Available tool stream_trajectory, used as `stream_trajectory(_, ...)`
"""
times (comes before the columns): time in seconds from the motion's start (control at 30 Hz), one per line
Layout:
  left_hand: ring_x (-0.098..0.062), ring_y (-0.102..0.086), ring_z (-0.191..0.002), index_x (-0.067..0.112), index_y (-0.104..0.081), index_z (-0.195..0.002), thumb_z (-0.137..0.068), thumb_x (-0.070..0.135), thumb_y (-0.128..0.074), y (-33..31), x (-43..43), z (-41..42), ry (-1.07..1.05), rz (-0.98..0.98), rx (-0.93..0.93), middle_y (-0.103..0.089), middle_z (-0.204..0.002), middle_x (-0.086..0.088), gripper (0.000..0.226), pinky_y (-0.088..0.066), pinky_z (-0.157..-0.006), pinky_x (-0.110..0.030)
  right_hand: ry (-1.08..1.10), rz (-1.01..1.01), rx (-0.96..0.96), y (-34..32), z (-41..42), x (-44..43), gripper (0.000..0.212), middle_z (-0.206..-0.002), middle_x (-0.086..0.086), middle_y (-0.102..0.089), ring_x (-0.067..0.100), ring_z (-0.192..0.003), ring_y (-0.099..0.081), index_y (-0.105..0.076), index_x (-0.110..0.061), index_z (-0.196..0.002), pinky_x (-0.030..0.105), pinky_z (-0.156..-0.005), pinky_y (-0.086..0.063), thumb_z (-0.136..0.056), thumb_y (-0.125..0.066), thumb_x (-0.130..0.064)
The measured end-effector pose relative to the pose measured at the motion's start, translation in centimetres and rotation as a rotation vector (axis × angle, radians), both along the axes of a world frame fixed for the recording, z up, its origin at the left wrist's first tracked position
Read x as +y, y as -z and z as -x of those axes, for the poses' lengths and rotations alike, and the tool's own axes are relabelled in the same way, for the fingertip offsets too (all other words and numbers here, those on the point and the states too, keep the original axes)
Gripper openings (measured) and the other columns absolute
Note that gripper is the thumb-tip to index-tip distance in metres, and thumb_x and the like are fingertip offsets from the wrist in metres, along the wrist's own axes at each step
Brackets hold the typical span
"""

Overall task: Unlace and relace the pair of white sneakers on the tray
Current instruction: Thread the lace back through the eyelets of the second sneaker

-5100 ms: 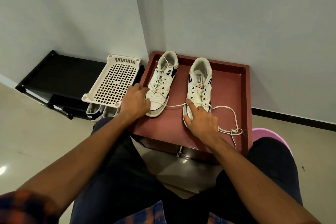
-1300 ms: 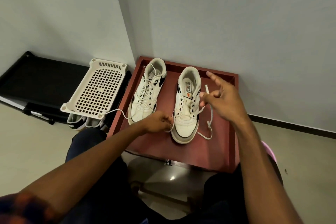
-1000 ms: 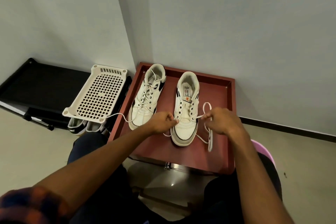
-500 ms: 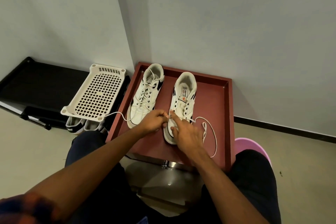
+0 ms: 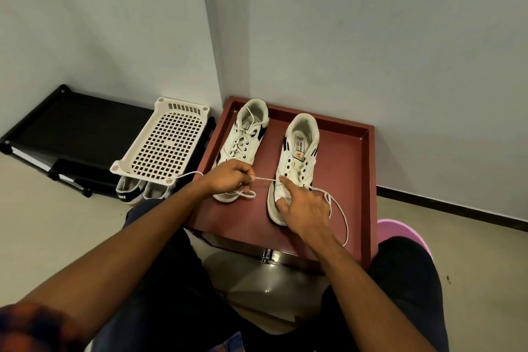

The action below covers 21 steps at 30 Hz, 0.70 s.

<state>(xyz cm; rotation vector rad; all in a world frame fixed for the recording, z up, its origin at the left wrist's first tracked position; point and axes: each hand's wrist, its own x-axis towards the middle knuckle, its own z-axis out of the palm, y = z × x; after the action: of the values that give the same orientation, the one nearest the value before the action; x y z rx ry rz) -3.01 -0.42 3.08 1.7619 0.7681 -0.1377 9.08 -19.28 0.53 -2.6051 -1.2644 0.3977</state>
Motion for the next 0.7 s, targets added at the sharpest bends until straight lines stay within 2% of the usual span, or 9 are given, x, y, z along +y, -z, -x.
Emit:
stream_trajectory(0.07,-0.022,-0.047,-0.058,0.009,-0.064,-0.073,-0.094,0.004,-0.055,-0.1,0.4,0.9,0.01,-0.015,0.007,-0.065,-0.063,-0.008,0.024,-0.035,-0.055,-0.026,0.001,0.009,-0.002,0.2,-0.3,0.0,0.057,-0.122,0.008,-0.07,0.036,-0.109,-0.065,-0.041,-0.046,-0.151,0.041,-0.09,-0.051,-0.094,-0.049,-0.041)
stream_trajectory(0.1,-0.021,-0.05,-0.061,0.01,-0.066,-0.071,-0.094,0.007,-0.056,-0.1,0.4,1.3,0.014,-0.031,0.007,-0.065,-0.063,-0.008,0.025,-0.038,-0.057,-0.024,-0.009,0.017,0.017,0.3,-0.6,-0.1,0.057,-0.123,0.008,-0.069,0.036,-0.11,-0.065,-0.041,-0.046,-0.151,0.042,-0.091,-0.051,-0.094,-0.05,-0.041)
stream_trajectory(0.2,-0.008,-0.055,-0.054,0.013,-0.07,-0.07,-0.095,0.016,-0.063,-0.2,0.1,2.2,-0.011,-0.077,-0.024,-0.067,-0.06,-0.005,0.026,-0.044,-0.063,-0.019,0.016,-0.067,0.207,1.1,-1.8,-0.7,0.061,-0.112,0.006,-0.07,0.033,-0.103,-0.065,-0.041,-0.047,-0.149,0.042,-0.087,-0.054,-0.091,-0.059,-0.038)
stream_trajectory(0.27,-0.003,-0.051,-0.046,0.004,-0.072,-0.077,-0.095,0.019,-0.065,-0.5,-0.1,2.3,-0.048,-0.093,-0.039,-0.065,-0.057,-0.002,0.025,-0.042,-0.058,-0.016,0.123,-0.209,0.297,1.6,-2.9,-1.9,0.056,-0.094,-0.001,-0.066,0.025,-0.089,-0.065,-0.048,-0.039,-0.142,0.037,-0.076,-0.053,-0.09,-0.066,-0.031)
stream_trajectory(0.3,-0.002,-0.049,-0.044,-0.002,-0.071,-0.078,-0.095,0.02,-0.066,-0.7,-0.3,2.2,-0.069,-0.096,-0.047,-0.064,-0.056,-0.001,0.028,-0.041,-0.055,-0.014,0.188,-0.272,0.31,1.6,-3.5,-2.4,0.048,-0.091,-0.004,-0.062,0.021,-0.087,-0.064,-0.054,-0.032,-0.135,0.036,-0.073,-0.052,-0.089,-0.068,-0.024)
stream_trajectory(0.4,-0.007,-0.051,-0.05,-0.007,-0.069,-0.078,-0.094,0.022,-0.068,-1.6,-0.7,1.8,-0.112,-0.067,-0.095,-0.064,-0.056,-0.003,0.033,-0.042,-0.055,-0.013,0.33,-0.377,0.409,1.7,-5.3,-2.6,0.028,-0.1,-0.009,-0.062,0.014,-0.093,-0.065,-0.059,-0.029,-0.108,0.035,-0.075,-0.053,-0.087,-0.068,-0.014)
stream_trajectory(0.5,-0.011,-0.053,-0.053,-0.003,-0.071,-0.085,-0.094,0.019,-0.069,-2.6,-1.1,1.1,-0.119,-0.041,-0.166,-0.064,-0.056,-0.003,0.024,-0.045,-0.058,-0.017,0.281,-0.232,0.477,2.0,-6.1,-2.3,0.024,-0.108,-0.012,-0.064,0.013,-0.097,-0.064,-0.052,-0.034,-0.105,0.031,-0.075,-0.045,-0.089,-0.068,-0.026)
stream_trajectory(0.6,-0.008,-0.054,-0.052,0.008,-0.072,-0.101,-0.094,0.013,-0.067,-4.0,-1.2,0.4,-0.206,-0.016,-0.252,-0.063,-0.056,-0.002,0.01,-0.045,-0.055,-0.016,0.203,-0.132,0.437,2.5,-6.7,-2.6,0.022,-0.09,-0.006,-0.068,0.015,-0.079,-0.063,-0.052,-0.034,-0.107,0.035,-0.067,-0.047,-0.092,-0.067,-0.037)
stream_trajectory(0.7,-0.006,-0.05,-0.05,0.009,-0.071,-0.106,-0.097,0.009,-0.06,-5.7,-1.1,0.1,-0.307,0.088,-0.31,-0.062,-0.059,0.0,0.014,-0.041,-0.052,-0.017,0.106,-0.12,0.524,1.4,-7.3,-3.1,0.028,-0.071,0.002,-0.072,0.006,-0.05,-0.055,-0.056,-0.033,-0.115,0.031,-0.053,-0.044,-0.092,-0.068,-0.021)
